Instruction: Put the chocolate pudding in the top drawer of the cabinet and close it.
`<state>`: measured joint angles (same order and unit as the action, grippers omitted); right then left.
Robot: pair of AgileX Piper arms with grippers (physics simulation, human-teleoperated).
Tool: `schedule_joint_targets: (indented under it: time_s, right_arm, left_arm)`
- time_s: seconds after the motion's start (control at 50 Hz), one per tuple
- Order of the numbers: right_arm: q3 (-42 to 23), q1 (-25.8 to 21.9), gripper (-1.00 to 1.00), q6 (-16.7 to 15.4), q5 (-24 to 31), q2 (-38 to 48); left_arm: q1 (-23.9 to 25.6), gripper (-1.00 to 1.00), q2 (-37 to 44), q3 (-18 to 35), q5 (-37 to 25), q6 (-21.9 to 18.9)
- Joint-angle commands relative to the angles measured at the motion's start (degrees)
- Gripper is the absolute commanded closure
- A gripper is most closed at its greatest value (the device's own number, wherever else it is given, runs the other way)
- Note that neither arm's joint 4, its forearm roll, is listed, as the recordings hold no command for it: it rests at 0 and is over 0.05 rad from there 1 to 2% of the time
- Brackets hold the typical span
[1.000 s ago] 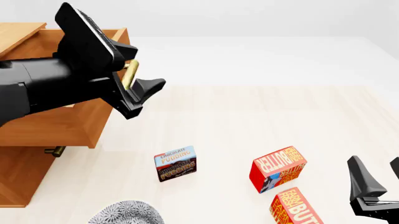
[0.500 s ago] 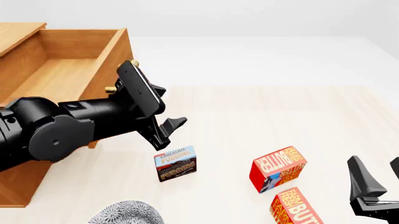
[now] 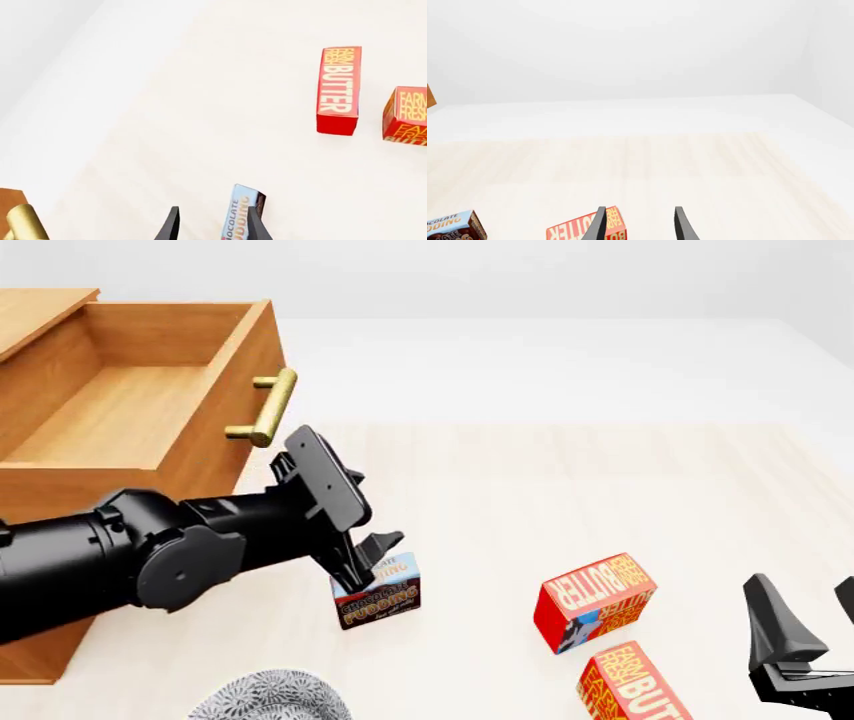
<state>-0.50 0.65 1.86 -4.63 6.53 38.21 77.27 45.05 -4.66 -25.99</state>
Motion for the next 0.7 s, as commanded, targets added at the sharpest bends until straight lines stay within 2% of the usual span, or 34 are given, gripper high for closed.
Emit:
schedule_joint_targets:
  time_s: [0.02,0.4,0.5,0.7]
  right_arm:
    - [0.0,0.0,-1.0,0.0,0.0,0.0]
    - [0.0,0.0,-1.0,0.0,0.0,0.0]
    - [0.0,0.0,-1.0,0.0,0.0,0.0]
    - [0.0,0.0,-1.0,0.0,0.0,0.0]
  left_arm:
    - [-0.9,-1.0,3.3,-2.2,3.3,0.1]
    - [-2.4,-1.0,8.3,-5.1,8.3,0.1]
    - [-2.1,-1.0,9.5,-4.6,8.0,1.7]
    - [-2.4,-1.0,10.7,-5.7,9.4,1.8]
